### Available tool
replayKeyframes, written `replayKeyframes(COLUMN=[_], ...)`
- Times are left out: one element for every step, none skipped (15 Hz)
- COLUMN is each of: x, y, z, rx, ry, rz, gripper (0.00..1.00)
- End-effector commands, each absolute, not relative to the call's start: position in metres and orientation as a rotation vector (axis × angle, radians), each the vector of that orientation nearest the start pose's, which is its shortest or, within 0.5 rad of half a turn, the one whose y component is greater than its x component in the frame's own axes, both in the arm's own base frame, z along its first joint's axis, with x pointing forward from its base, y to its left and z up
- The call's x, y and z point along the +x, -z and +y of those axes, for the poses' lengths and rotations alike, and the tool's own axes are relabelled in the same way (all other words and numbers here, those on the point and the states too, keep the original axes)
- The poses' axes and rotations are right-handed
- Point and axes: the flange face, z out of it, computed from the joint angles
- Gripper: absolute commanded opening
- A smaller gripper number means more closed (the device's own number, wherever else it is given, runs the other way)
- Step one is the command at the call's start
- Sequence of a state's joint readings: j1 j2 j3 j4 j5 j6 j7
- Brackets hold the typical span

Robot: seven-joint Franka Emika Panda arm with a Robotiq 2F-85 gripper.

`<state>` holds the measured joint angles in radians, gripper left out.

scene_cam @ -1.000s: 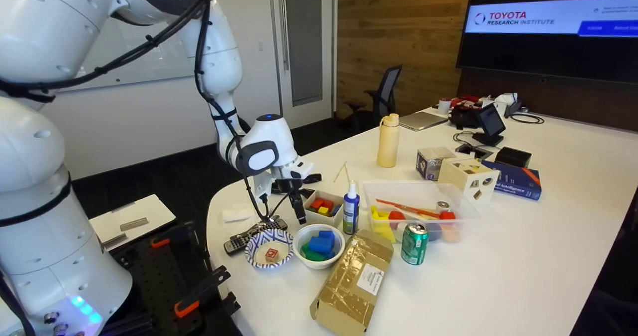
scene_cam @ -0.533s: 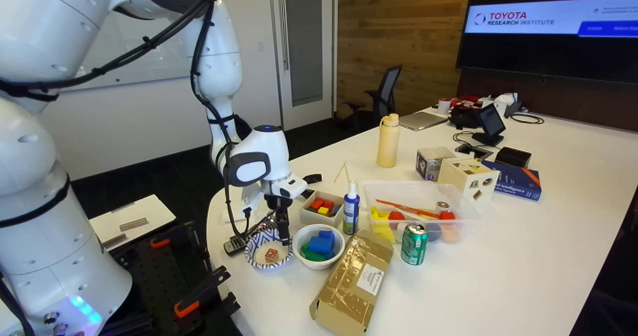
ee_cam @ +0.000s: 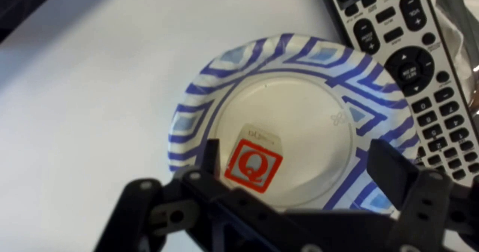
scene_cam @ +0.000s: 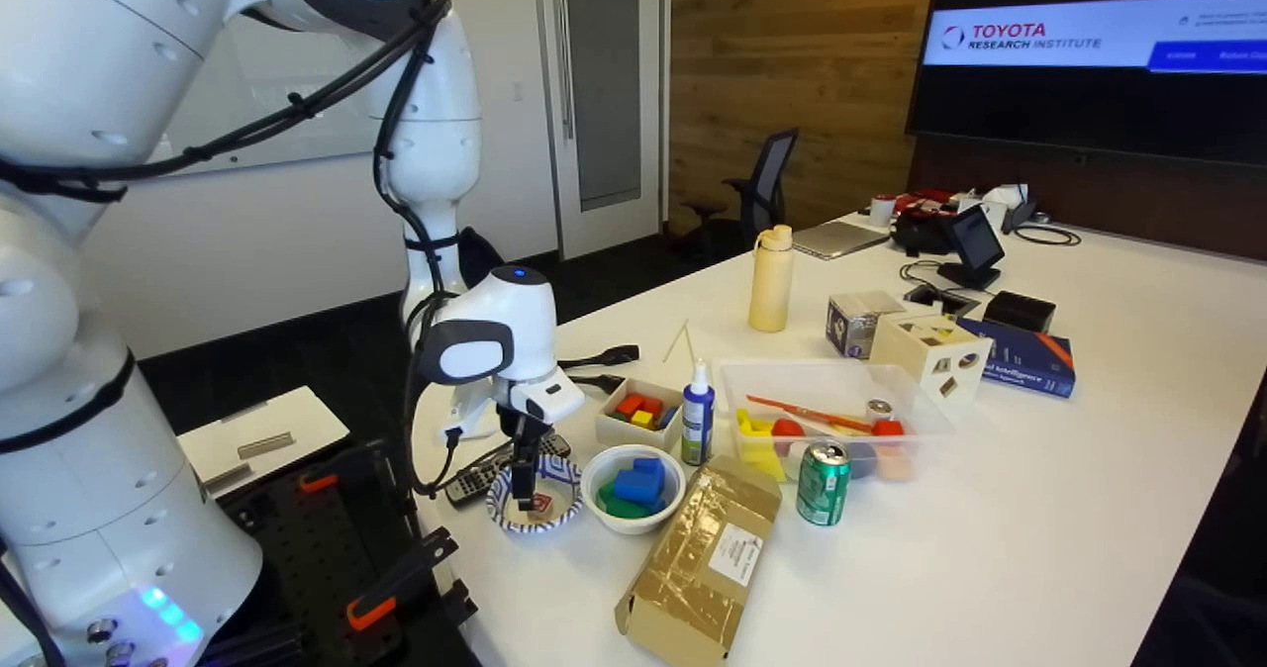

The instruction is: Place the objects from the black and white bowl in the box.

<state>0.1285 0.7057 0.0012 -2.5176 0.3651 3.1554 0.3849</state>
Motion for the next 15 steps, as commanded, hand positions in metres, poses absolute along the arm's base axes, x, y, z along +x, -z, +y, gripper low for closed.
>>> replayKeyframes(x=[0.386, 0.386, 0.386, 0.387, 0.387, 0.389, 0.390, 0.391, 0.392, 0.393, 0.393, 0.394, 0.395, 0.396, 0.397], y=[-0.022, -0.021, -0.021, -0.020, -0.019, -0.018, -0.017, -0.015, -0.013, -0.011, -0.010, -0.008, -0.007, -0.006, -0.005], z=[0.022, 0.020, 0.019, 0.018, 0.017, 0.015, 0.013, 0.011, 0.010, 0.008, 0.006, 0.005, 0.005, 0.005, 0.005], rx=[-2.969, -2.971, -2.974, -2.974, -2.974, -2.983, -2.986, -2.992, -2.995, -3.000, -3.005, -3.011, -3.017, -3.025, -3.029], ry=[-0.113, -0.108, -0.108, -0.105, -0.099, -0.085, -0.074, -0.066, -0.065, -0.064, -0.062, -0.059, -0.055, -0.049, -0.046], rz=[1.045, 1.053, 1.062, 1.073, 1.086, 1.085, 1.089, 1.096, 1.099, 1.102, 1.105, 1.106, 1.103, 1.100, 1.098], gripper=[1.00, 1.00, 1.00, 1.00, 1.00, 1.00, 1.00, 1.00, 1.00, 1.00, 1.00, 0.75, 0.72, 0.66, 0.58])
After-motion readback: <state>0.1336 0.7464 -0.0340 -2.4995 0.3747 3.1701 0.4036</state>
